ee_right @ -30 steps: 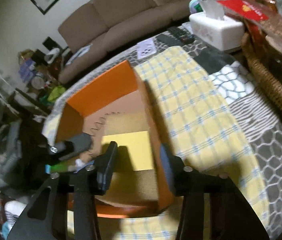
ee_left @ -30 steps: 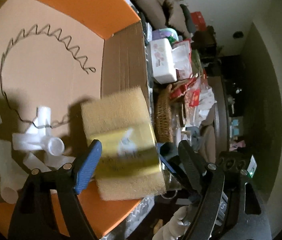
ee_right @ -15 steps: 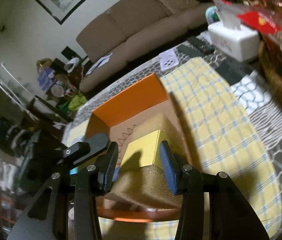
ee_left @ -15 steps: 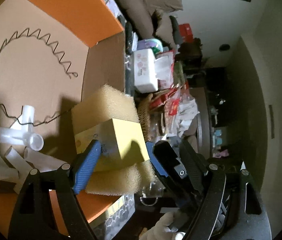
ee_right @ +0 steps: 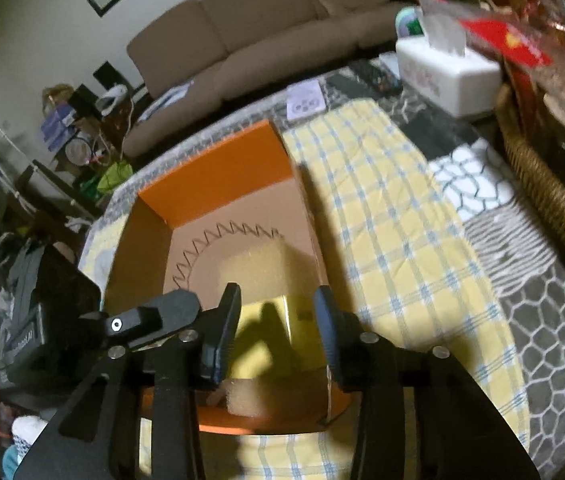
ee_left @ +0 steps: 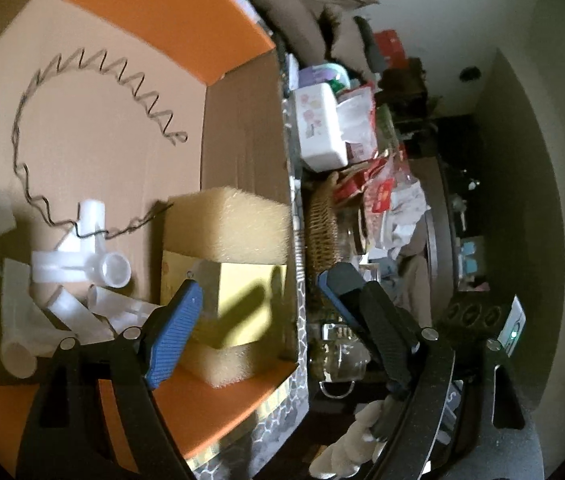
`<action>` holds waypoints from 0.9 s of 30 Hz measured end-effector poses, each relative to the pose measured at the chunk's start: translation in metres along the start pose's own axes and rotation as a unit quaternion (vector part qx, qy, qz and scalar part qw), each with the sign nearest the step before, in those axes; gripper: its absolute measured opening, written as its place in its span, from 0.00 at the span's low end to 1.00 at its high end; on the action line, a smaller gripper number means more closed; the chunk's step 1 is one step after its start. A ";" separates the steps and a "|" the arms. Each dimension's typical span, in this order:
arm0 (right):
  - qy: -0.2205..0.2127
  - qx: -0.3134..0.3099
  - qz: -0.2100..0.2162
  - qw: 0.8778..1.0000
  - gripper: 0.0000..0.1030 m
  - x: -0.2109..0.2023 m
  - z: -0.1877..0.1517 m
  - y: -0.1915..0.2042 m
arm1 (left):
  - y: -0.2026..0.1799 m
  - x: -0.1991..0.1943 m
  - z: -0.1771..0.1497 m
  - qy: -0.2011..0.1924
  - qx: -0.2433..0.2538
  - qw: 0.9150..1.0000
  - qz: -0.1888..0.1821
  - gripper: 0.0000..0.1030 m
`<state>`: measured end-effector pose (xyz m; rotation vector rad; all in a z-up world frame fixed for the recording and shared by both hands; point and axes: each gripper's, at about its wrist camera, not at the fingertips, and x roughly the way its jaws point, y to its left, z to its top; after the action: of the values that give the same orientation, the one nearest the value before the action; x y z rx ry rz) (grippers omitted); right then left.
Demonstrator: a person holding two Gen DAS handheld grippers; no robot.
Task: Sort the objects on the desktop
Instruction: 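Lower the yellow sponge into the cardboard box and open the left tool, then move both open tools back toward the blue mesh bag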
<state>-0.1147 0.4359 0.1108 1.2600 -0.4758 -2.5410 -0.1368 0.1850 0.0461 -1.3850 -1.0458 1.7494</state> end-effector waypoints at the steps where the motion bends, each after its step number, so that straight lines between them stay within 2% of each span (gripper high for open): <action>1: -0.006 -0.001 0.000 1.000 0.42 -0.003 0.001 0.002 | -0.002 -0.005 0.001 -0.003 0.004 1.000 0.001 0.80; 7: -0.017 -0.014 -0.016 1.000 0.44 -0.006 0.005 0.014 | -0.017 -0.035 0.002 -0.020 0.038 0.999 0.011 0.82; 10: -0.020 -0.024 -0.023 0.999 0.44 -0.007 0.006 0.023 | -0.025 -0.050 0.001 -0.027 0.061 0.997 0.029 0.83; 14: -0.024 -0.039 -0.025 0.999 0.45 -0.008 0.006 0.038 | -0.033 -0.072 -0.002 -0.043 0.092 0.993 0.055 0.89; 18: -0.025 -0.056 -0.021 0.998 0.54 -0.006 0.004 0.053 | -0.038 -0.093 -0.004 -0.058 0.116 0.988 0.081 0.92; 20: -0.025 -0.064 -0.017 0.998 0.62 -0.004 0.003 0.060 | -0.038 -0.103 -0.005 -0.065 0.124 0.986 0.089 0.98; 22: -0.025 -0.071 -0.012 0.997 0.78 -0.001 0.002 0.069 | -0.038 -0.116 -0.006 -0.074 0.134 0.983 0.101 0.99; 27: -0.032 -0.081 0.000 0.996 0.86 0.005 0.001 0.088 | -0.034 -0.151 -0.008 -0.100 0.166 0.971 0.139 1.00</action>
<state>-0.1101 0.3541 0.1432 1.1254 -0.2765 -2.5669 -0.0951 0.0711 0.1425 -1.2042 -0.6363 2.1894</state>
